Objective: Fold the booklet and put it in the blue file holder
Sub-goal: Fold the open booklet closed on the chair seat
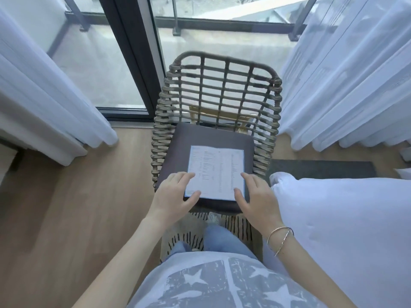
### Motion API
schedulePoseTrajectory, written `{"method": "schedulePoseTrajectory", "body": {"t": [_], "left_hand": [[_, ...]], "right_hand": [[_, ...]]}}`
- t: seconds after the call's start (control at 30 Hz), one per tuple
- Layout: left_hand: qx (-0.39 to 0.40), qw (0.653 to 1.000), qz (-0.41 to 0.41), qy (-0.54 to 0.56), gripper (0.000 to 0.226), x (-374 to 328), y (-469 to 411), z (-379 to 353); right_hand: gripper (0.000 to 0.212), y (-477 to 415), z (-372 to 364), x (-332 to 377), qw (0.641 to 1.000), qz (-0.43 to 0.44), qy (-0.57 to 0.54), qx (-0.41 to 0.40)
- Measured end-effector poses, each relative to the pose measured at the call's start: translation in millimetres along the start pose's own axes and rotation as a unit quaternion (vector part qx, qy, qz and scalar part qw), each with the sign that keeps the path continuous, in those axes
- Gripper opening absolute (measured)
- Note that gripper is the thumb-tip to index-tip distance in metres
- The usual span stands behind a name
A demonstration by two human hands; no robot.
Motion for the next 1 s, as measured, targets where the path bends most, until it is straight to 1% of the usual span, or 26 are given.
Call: {"method": "schedulePoseTrajectory", "body": {"t": [0.3,0.47,0.63,0.73,0.87,1.0], "left_hand": [[0.007,1.000,-0.007,-0.024,0.046,-15.3,-103.9,4.2],[0.007,1.000,-0.002,-0.011,0.046,-10.5,-120.8,4.5],[0.005,1.000,0.012,0.007,0.045,9.1,-125.1,8.2],[0.015,1.000,0.004,-0.001,0.043,21.6,-138.0,9.9],[0.047,0.998,-0.026,-0.016,0.042,32.8,-160.6,-7.4],[0.068,0.997,-0.042,-0.015,0.042,46.0,-188.1,-51.2]], "right_hand": [[0.041,-94.0,17.0,-32.6,1.000,0.005,-0.011,-0.005],[0.041,-110.2,12.7,-31.0,1.000,-0.002,-0.011,-0.003],[0.041,-108.4,-0.2,-20.9,1.000,-0.011,-0.012,0.007],[0.040,-113.3,-9.0,-22.7,1.000,-0.022,-0.016,0.009],[0.040,-124.7,-32.1,-41.2,0.999,-0.047,-0.023,0.008],[0.046,-140.9,-74.4,-70.9,0.998,-0.058,-0.026,0.020]]}}
Point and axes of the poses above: each hand's wrist, its own y-axis away from the middle knuckle, its own z-axis out of the back of the hand, x = y × z, the point moved 2 cm from there along -y, towards the middle knuckle, and after that the axes turned 5 degrees about z, right-handed, at the moved point
